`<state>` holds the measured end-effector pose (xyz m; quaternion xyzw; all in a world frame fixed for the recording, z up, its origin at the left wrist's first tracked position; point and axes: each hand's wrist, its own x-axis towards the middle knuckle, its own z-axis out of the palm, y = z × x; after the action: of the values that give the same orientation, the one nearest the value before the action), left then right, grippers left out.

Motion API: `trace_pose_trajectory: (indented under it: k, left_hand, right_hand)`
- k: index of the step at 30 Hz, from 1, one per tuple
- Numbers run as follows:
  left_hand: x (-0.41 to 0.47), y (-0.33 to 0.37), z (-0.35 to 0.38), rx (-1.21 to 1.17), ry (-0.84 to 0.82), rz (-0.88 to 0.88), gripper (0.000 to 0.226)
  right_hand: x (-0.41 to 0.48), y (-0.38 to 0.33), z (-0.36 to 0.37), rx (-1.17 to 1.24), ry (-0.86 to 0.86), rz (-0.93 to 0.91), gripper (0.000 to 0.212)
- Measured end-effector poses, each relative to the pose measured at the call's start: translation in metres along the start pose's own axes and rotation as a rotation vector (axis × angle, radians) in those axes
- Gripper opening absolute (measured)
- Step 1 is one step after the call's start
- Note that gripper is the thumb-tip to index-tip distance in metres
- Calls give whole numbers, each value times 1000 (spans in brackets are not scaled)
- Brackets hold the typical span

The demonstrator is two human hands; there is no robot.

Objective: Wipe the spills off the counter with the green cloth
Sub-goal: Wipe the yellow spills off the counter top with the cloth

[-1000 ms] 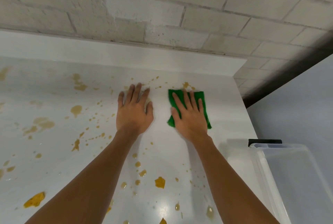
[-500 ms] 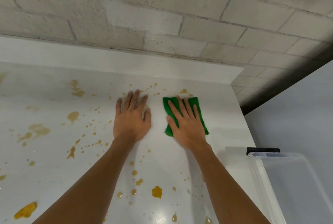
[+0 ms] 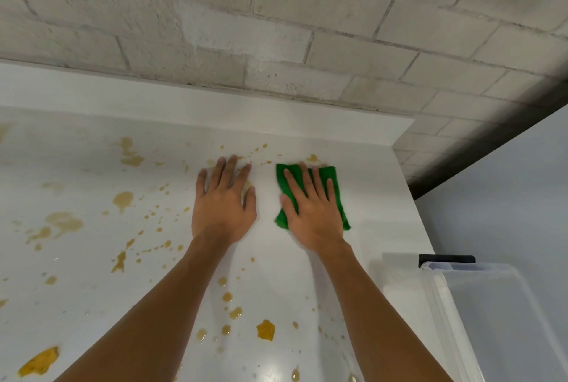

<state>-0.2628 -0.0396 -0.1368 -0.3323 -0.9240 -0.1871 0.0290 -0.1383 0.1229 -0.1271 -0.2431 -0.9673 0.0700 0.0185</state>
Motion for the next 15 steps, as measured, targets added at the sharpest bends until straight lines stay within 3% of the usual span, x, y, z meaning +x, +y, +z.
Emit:
trace_pose_trajectory:
  k: [3, 6, 11, 15]
  left_hand:
    - [-1, -1, -1, 14, -9, 6, 65]
    - [0, -2, 0, 11, -5, 4, 64]
    - [0, -1, 3, 13, 0, 2, 63]
    - [1, -2, 4, 19, 10, 8, 63]
  right_hand:
    - [-31, 8, 0, 15, 6, -75, 62]
    - [-46, 28, -5, 27, 21, 40, 64]
    - [-2, 32, -8, -9, 1, 245, 74]
    - [22, 9, -4, 13, -30, 182, 77]
